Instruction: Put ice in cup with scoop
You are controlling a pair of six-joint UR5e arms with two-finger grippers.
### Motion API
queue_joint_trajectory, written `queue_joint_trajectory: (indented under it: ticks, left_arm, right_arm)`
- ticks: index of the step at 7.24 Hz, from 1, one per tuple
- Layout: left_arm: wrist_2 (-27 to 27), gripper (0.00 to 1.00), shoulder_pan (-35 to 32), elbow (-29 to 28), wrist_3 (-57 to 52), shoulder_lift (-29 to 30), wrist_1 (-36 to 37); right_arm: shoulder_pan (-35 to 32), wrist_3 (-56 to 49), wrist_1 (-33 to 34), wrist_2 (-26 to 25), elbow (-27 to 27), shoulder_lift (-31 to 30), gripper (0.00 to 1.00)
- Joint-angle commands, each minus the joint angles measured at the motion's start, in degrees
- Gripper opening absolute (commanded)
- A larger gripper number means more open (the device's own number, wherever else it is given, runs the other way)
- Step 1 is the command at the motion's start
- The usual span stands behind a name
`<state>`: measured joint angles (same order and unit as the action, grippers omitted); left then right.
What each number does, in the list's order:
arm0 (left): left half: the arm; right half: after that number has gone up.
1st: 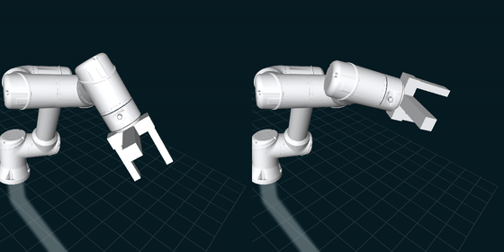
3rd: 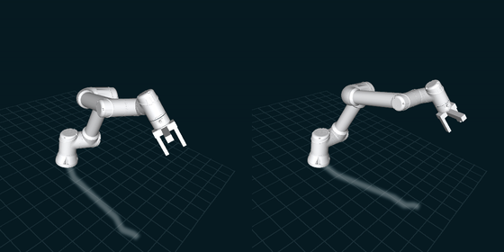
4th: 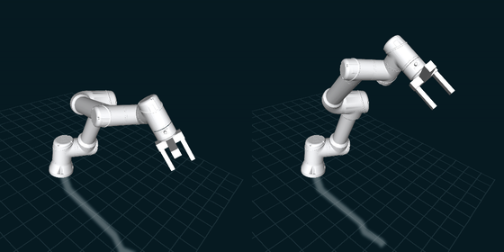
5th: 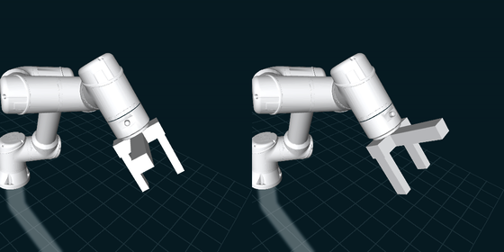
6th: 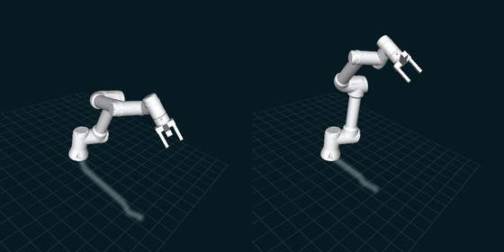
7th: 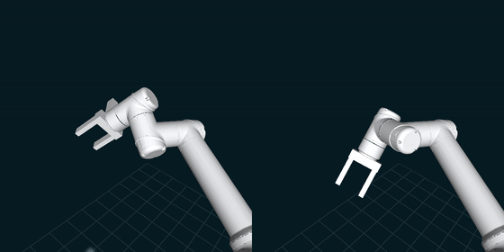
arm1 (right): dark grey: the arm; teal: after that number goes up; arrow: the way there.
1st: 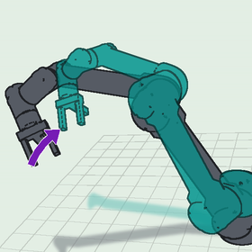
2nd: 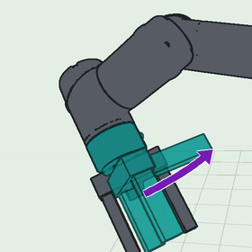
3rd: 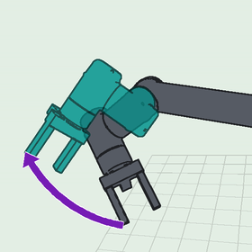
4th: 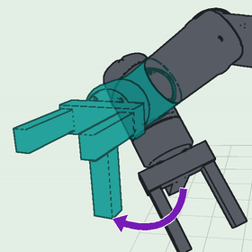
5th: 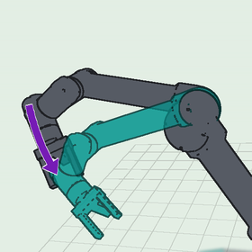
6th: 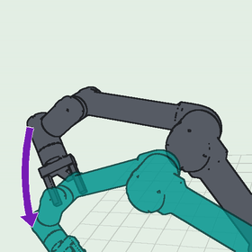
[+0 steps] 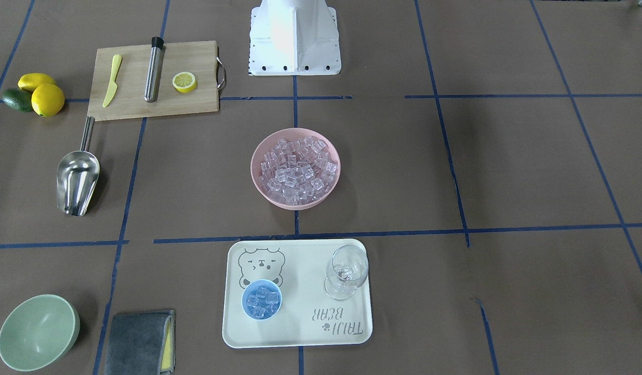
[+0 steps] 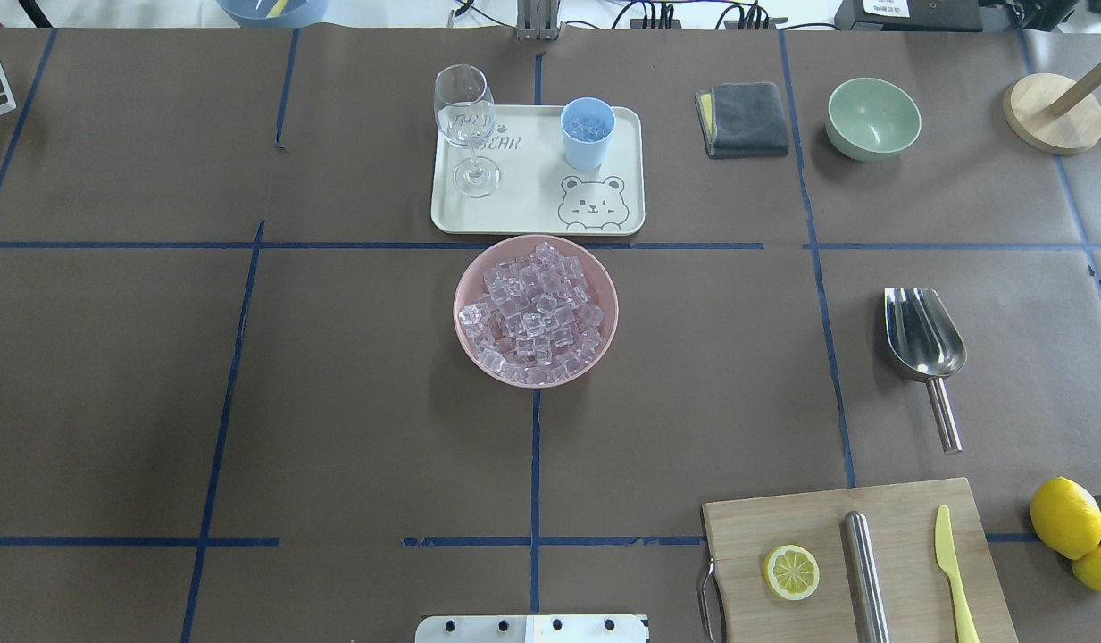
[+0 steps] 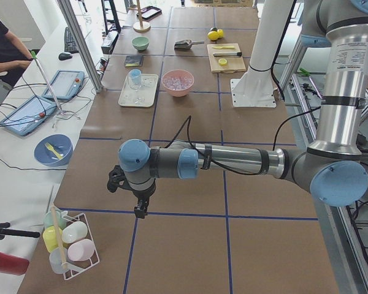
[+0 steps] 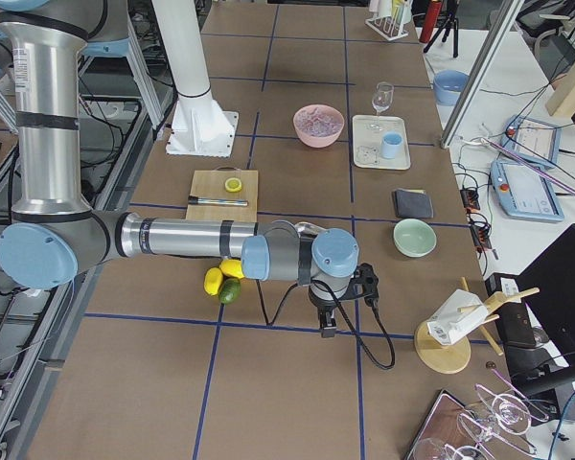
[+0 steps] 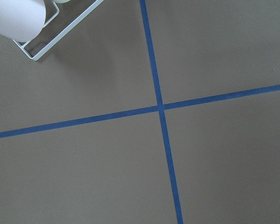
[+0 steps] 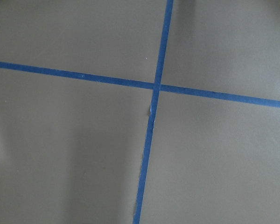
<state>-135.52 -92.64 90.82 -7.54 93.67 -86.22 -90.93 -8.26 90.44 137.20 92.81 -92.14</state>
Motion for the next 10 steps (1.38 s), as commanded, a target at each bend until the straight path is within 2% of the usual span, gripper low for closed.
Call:
queue_joint_trajectory:
  ticks: [1, 2, 4, 10]
  left_arm:
    - [-0.1, 1.0, 0.0, 0.1, 4.4, 0.0, -0.3]
    - [0.0, 1.0, 0.1, 0.1, 4.4, 0.0, -0.3]
    - [-0.1, 1.0, 0.1, 0.1, 4.4, 0.0, -0.3]
    - [-0.1, 1.0, 0.2, 0.1, 4.4, 0.0, -0.3]
  right_arm:
    - [-0.2, 0.1, 0.0, 0.0, 0.0, 0.0, 1.0]
    - [-0.4, 0.1, 0.0, -0.1, 0.0, 0.0, 1.0]
    - [-0.4, 6.9, -1.2, -0.2, 0.0, 0.3, 1.0]
    - [-1.6, 9.8, -2.3, -1.5, 0.0, 0.2, 1.0]
